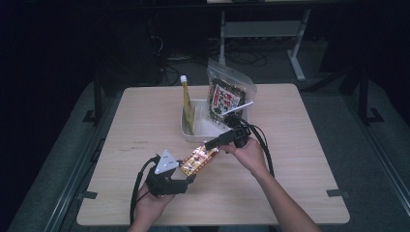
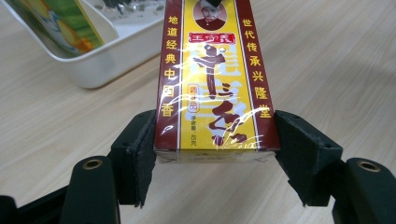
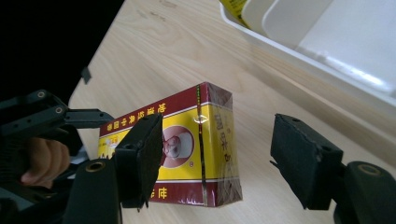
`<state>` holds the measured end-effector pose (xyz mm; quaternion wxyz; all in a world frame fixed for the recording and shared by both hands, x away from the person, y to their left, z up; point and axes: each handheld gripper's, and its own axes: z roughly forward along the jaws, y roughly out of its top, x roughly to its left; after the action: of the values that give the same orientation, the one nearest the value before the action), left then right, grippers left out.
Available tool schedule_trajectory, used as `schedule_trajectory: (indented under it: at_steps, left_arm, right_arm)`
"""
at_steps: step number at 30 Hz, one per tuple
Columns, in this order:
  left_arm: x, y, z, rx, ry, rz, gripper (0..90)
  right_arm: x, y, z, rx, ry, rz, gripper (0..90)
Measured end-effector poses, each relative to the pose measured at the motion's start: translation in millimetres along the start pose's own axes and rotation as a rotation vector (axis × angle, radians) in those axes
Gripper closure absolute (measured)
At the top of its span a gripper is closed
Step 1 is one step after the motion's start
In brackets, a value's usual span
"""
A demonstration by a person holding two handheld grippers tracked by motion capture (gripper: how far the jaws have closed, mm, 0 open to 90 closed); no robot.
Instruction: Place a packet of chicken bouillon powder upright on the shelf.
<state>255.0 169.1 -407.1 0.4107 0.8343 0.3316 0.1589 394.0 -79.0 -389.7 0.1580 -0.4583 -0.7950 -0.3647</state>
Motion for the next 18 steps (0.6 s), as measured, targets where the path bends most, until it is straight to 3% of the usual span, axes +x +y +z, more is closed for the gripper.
schedule_trajectory:
  at_steps: [2, 5, 11, 18]
  left_arm:
    - [0.7, 0.2, -1.5, -0.011, 0.005, -0.001, 33.2]
    - [1.4, 0.1, -3.3, -0.034, 0.007, -0.008, 33.2]
    - [2.3, -1.1, -2.7, -0.047, 0.0, -0.004, 33.1]
    - [9.8, -4.6, -0.9, -0.041, -0.033, -0.019, 33.0]
  right_arm:
    - [-0.4, 0.6, 0.5, -0.001, 0.015, 0.008, 33.4]
    - [-1.1, 2.3, 3.5, 0.001, 0.076, 0.029, 34.5]
    - [3.8, 5.2, 6.6, 0.031, 0.117, 0.03, 42.1]
    - [13.5, 9.7, -0.1, 0.043, 0.073, -0.012, 51.8]
